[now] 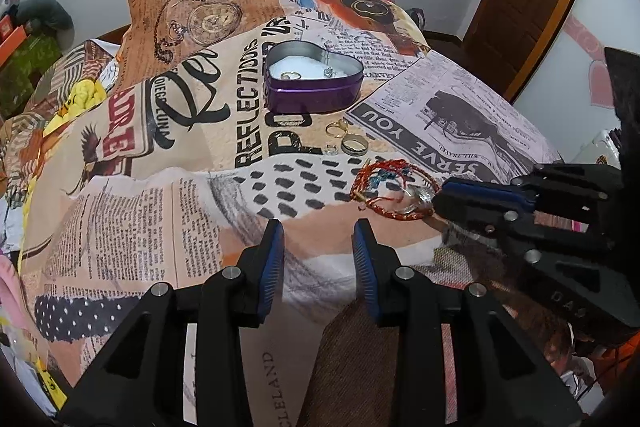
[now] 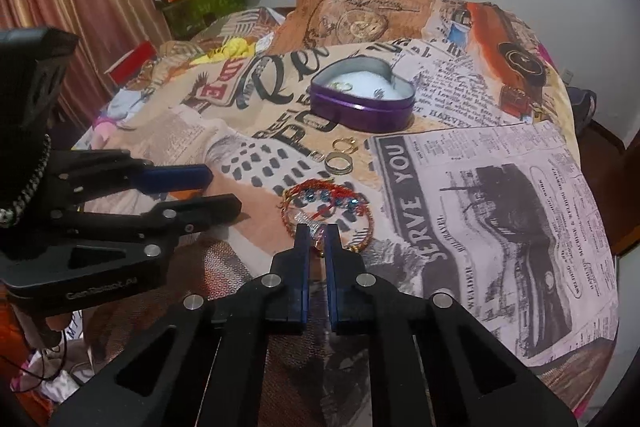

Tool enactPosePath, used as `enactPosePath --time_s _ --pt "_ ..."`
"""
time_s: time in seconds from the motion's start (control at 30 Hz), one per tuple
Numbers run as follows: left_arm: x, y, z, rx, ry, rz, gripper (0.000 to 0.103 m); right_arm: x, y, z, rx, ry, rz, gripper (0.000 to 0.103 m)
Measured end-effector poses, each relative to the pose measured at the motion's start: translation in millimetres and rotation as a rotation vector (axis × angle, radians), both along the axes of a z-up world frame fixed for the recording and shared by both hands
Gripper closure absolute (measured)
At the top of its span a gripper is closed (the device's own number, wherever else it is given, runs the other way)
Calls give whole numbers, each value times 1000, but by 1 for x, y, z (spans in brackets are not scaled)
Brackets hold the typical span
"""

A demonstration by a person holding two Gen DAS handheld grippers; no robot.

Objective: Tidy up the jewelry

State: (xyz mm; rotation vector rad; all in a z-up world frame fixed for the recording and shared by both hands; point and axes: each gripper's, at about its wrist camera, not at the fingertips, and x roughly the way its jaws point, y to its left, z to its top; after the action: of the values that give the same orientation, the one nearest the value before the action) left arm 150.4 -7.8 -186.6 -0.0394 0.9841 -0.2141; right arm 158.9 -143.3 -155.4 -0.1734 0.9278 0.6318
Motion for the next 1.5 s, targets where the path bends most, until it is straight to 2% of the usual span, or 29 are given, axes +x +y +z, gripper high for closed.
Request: enactPosePath --time_s 0.27,0.47,0.53,0.67,0.7,0.93,1.17,1.5 --pt "14 -12 3 -2 -1 -28 68 10 -23 13 32 -24 -56 97" --pt "23 -21 1 6 0 -41 68 26 -37 9 30 12 -103 95" --pt "27 -22 0 9 -3 -44 68 30 -41 8 31 26 -111 91" --pt "39 -19 -2 13 -6 -26 68 37 -45 6 33 29 -128 70" --pt "42 -17 -2 9 -7 -20 68 37 -46 6 33 25 -129 68" --pt "63 -9 -11 22 -5 -17 69 51 -41 3 23 15 -115 68" --pt "71 -20 -25 76 -10 -97 79 65 -23 -11 12 33 -49 68" --pt "82 -24 -32 46 -3 -141 84 83 -10 -25 11 68 -19 72"
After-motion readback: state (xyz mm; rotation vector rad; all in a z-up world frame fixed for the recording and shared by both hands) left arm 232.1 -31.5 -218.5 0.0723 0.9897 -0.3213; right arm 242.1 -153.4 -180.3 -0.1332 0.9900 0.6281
